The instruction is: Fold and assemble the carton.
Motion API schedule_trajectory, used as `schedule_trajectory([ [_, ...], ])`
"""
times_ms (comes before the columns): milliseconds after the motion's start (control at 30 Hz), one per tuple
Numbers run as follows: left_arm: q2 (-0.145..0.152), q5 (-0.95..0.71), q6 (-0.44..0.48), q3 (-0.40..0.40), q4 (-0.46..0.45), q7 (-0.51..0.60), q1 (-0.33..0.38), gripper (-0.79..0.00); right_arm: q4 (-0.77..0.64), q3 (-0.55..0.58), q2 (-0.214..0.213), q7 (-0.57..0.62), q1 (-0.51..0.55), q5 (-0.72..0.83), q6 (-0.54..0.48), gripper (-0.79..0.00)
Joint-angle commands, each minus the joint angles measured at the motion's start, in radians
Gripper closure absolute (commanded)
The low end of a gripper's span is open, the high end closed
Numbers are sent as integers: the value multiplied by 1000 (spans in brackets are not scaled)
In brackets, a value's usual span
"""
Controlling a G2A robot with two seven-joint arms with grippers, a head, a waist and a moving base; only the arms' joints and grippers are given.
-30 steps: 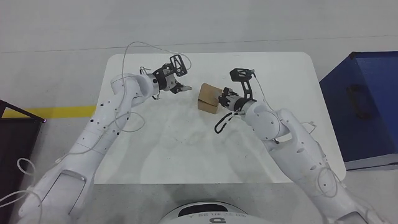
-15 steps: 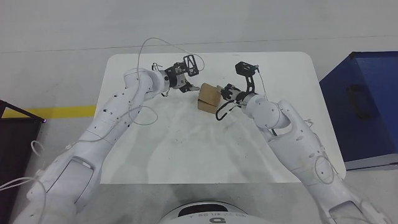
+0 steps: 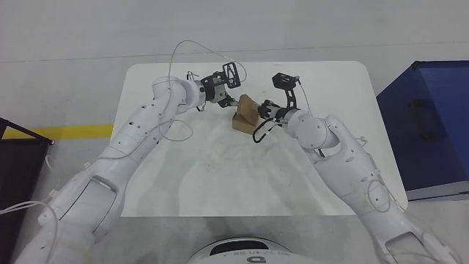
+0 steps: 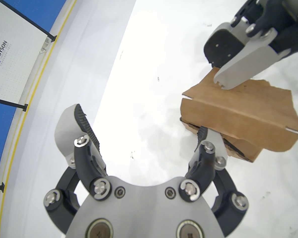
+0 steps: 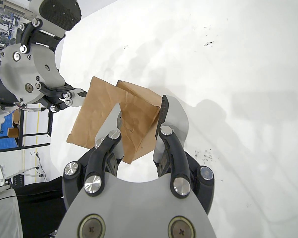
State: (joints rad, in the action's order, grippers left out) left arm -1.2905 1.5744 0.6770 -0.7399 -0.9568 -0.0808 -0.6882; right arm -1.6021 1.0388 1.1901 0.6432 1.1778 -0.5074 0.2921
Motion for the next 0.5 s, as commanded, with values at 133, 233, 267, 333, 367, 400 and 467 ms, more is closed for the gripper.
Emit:
schedule_trajectory([
  [133, -10, 16, 6, 15, 41, -3, 16, -785, 9, -14, 5, 5, -14, -22, 12, -323],
  [233, -13, 25, 10, 18, 54, -8, 20, -785, 17, -22, 8, 9, -21, -29, 14, -311],
  [267, -14, 29, 14, 20, 57, -10, 22, -785, 19, -25, 9, 11, -24, -32, 14, -308],
  [333, -15, 34, 19, 22, 62, -15, 23, -785, 22, -33, 11, 14, -28, -41, 15, -308],
  [367, -16, 36, 22, 23, 63, -18, 24, -785, 24, -36, 12, 16, -31, -45, 15, -308],
  [400, -16, 38, 24, 23, 65, -20, 25, -785, 25, -39, 13, 17, -33, -49, 16, -305],
  [467, -18, 42, 27, 25, 68, -22, 26, -785, 27, -44, 15, 18, -35, -56, 15, -302],
])
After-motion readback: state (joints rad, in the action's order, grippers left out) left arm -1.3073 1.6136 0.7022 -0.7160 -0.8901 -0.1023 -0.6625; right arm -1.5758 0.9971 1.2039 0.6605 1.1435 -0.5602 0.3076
